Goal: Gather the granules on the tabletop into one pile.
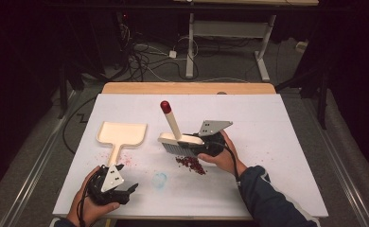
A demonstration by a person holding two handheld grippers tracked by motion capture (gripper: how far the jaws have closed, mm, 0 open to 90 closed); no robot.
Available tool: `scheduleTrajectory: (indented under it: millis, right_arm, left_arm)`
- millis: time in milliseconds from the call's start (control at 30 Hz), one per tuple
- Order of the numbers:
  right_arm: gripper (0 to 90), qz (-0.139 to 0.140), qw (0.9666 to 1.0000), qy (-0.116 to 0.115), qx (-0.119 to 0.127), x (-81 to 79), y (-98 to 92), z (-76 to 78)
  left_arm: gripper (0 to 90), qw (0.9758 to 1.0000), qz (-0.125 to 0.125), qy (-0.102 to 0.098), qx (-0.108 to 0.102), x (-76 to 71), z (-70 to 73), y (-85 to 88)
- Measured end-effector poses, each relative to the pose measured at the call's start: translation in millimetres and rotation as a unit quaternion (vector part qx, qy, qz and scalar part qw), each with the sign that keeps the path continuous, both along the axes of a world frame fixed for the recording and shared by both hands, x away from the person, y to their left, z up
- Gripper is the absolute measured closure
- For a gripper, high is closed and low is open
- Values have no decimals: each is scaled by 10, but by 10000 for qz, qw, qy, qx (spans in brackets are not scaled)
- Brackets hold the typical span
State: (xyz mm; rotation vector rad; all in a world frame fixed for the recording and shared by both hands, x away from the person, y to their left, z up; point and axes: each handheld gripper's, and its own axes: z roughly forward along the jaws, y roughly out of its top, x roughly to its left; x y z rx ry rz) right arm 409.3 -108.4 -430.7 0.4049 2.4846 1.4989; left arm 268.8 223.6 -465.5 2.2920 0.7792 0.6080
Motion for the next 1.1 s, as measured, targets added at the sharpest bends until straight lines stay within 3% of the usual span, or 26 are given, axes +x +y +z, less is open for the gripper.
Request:
scheduleTrajectory:
  millis: [233, 500, 667, 800, 933, 1100]
  right_arm:
    - [674, -141, 9996, 67, -229, -95, -201, 105]
    - [674, -226, 9997, 113, -41, -167, -323, 204]
    - [674, -337, 9992, 46, 200, -198, -225, 236]
    - [674, -463, 9984, 36, 309, -294, -44, 161]
    - [674, -867, 9952, 97, 445, -465, 173, 23]
    - [674, -1271, 9913, -62, 323, -668, 340, -101]
  left_arm:
    - [207, 10000, -56, -37, 28, -19, 11, -31]
    - [207, 10000, -17, -29, 10, -21, 15, -24]
    - [207, 10000, -16, -10, -2, -12, 7, -18]
    - [207, 10000, -11, -57, -6, -6, 9, -3]
    - [207, 10000, 4, -25, -32, -11, 14, -5]
    - [207, 10000, -22, -76, -8, -6, 18, -8]
